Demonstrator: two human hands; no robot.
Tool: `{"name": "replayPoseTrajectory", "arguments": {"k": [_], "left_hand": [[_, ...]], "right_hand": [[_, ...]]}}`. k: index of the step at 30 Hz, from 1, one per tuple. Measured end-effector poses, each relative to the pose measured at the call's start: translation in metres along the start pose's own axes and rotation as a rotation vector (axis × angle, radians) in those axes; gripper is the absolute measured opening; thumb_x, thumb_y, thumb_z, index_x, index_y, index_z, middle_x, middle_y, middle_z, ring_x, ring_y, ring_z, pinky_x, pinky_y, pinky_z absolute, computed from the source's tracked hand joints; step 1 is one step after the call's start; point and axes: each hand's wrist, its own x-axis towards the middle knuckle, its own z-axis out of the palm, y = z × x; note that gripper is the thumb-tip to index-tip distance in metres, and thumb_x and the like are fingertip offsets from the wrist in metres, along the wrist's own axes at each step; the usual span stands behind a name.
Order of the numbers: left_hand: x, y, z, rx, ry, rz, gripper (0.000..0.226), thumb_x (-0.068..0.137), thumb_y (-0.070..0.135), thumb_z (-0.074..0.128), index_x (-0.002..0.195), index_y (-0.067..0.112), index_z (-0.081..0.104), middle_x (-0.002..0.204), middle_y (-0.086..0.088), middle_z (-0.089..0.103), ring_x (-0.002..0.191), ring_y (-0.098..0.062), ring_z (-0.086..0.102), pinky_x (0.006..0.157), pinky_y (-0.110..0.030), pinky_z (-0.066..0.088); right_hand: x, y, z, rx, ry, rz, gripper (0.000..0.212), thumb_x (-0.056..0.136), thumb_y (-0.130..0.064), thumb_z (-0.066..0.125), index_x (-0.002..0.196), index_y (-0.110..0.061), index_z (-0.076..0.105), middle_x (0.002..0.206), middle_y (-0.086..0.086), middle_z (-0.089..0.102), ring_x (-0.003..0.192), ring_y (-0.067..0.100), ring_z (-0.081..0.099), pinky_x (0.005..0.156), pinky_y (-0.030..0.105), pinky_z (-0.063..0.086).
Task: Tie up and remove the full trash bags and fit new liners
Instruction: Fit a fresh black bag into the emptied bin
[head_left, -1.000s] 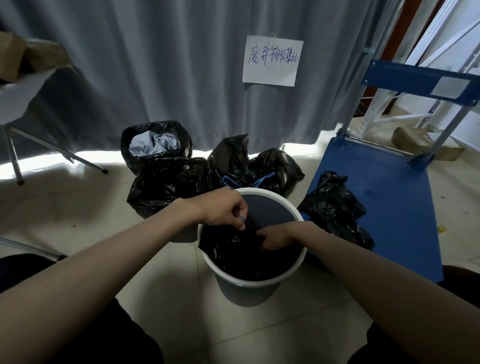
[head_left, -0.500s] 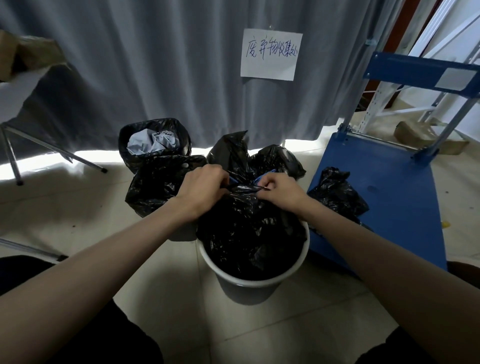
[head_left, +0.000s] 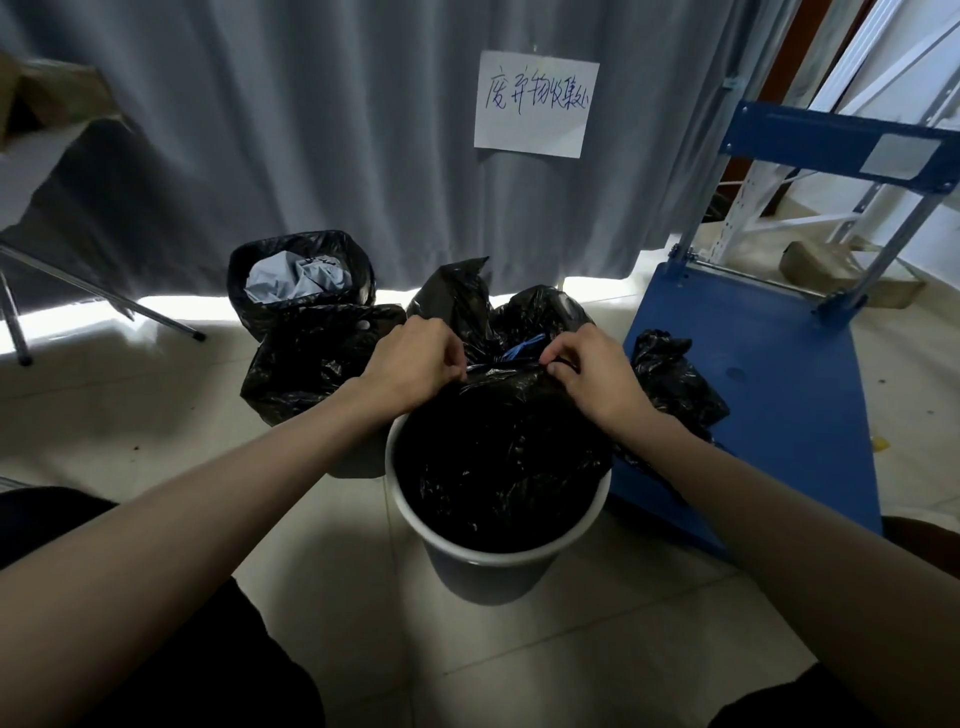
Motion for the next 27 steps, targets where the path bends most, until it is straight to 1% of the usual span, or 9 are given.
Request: {"name": "replayPoseTrajectory", "arguments": {"k": [3, 5, 8, 11, 13, 16, 19, 23, 27], "left_hand": [[0.002, -0.002, 0.0, 0.074, 0.003, 0.004, 0.016, 0.079, 0.015, 0.069, 0.087, 0.028, 0.072, 0.095, -0.005, 0.069, 0.091, -0.03, 0.064, 0.078, -0.039, 0.054], [0.005, -0.004, 0.001, 0.123, 0.024, 0.01, 0.019, 0.079, 0.009, 0.065, 0.091, 0.023, 0.068, 0.097, -0.009, 0.066, 0.091, -0.034, 0.062, 0.075, -0.04, 0.052], [0.011, -0.008, 0.005, 0.175, 0.051, 0.034, 0.022, 0.077, -0.002, 0.055, 0.086, 0.018, 0.054, 0.089, -0.01, 0.059, 0.084, -0.036, 0.058, 0.063, -0.037, 0.04], [0.018, -0.007, 0.009, 0.246, 0.055, 0.119, 0.024, 0.075, -0.006, 0.051, 0.081, 0.016, 0.056, 0.091, -0.007, 0.059, 0.083, -0.033, 0.057, 0.062, -0.034, 0.033], [0.023, -0.005, 0.013, 0.321, 0.065, 0.167, 0.022, 0.08, -0.004, 0.05, 0.087, 0.013, 0.062, 0.099, -0.007, 0.061, 0.089, -0.032, 0.058, 0.065, -0.034, 0.033], [0.031, -0.005, 0.02, 0.397, 0.072, 0.177, 0.025, 0.085, -0.004, 0.049, 0.099, 0.01, 0.064, 0.105, -0.01, 0.061, 0.095, -0.033, 0.06, 0.072, -0.038, 0.042], [0.039, -0.007, 0.03, 0.486, 0.032, 0.156, 0.027, 0.087, -0.004, 0.049, 0.106, 0.009, 0.063, 0.109, -0.01, 0.061, 0.099, -0.033, 0.062, 0.076, -0.038, 0.044], [0.047, -0.013, 0.039, 0.605, -0.043, 0.105, 0.025, 0.091, 0.012, 0.053, 0.113, 0.014, 0.063, 0.12, -0.007, 0.056, 0.113, -0.028, 0.055, 0.093, -0.038, 0.038], [0.05, -0.02, 0.041, 0.652, -0.112, 0.041, 0.03, 0.092, 0.023, 0.053, 0.12, 0.016, 0.061, 0.126, -0.008, 0.051, 0.119, -0.027, 0.05, 0.1, -0.04, 0.033]], "right_hand": [[-0.001, 0.005, 0.001, -0.047, -0.005, 0.005, 0.016, 0.093, -0.007, 0.06, 0.09, -0.016, 0.072, 0.093, -0.003, 0.054, 0.084, 0.014, 0.057, 0.077, 0.03, 0.047], [-0.002, 0.008, 0.0, -0.092, 0.005, 0.029, 0.02, 0.091, -0.002, 0.058, 0.086, -0.017, 0.069, 0.092, -0.002, 0.056, 0.081, 0.017, 0.058, 0.074, 0.034, 0.05], [-0.004, 0.012, 0.001, -0.147, 0.045, 0.033, 0.029, 0.083, 0.01, 0.048, 0.078, -0.017, 0.056, 0.089, 0.001, 0.054, 0.076, 0.023, 0.055, 0.068, 0.042, 0.051], [-0.001, 0.016, 0.005, -0.202, 0.057, 0.023, 0.031, 0.082, 0.013, 0.047, 0.079, -0.016, 0.058, 0.091, 0.001, 0.052, 0.076, 0.024, 0.055, 0.068, 0.044, 0.051], [0.003, 0.018, 0.01, -0.237, 0.053, 0.029, 0.03, 0.086, 0.01, 0.051, 0.09, -0.016, 0.064, 0.098, 0.002, 0.053, 0.081, 0.025, 0.057, 0.07, 0.043, 0.052], [0.007, 0.019, 0.019, -0.286, 0.008, 0.064, 0.031, 0.091, 0.006, 0.053, 0.11, -0.014, 0.067, 0.111, 0.006, 0.052, 0.09, 0.029, 0.059, 0.073, 0.044, 0.053], [0.01, 0.02, 0.027, -0.379, -0.082, 0.088, 0.037, 0.089, 0.008, 0.053, 0.119, -0.011, 0.066, 0.117, 0.008, 0.047, 0.099, 0.03, 0.055, 0.076, 0.046, 0.054], [0.014, 0.023, 0.033, -0.448, -0.199, 0.138, 0.032, 0.09, 0.002, 0.056, 0.119, -0.008, 0.063, 0.121, 0.009, 0.041, 0.106, 0.029, 0.048, 0.078, 0.045, 0.053], [0.014, 0.032, 0.034, -0.452, -0.276, 0.196, 0.019, 0.095, -0.008, 0.053, 0.11, -0.009, 0.063, 0.12, 0.01, 0.044, 0.106, 0.031, 0.05, 0.082, 0.047, 0.05]]}}
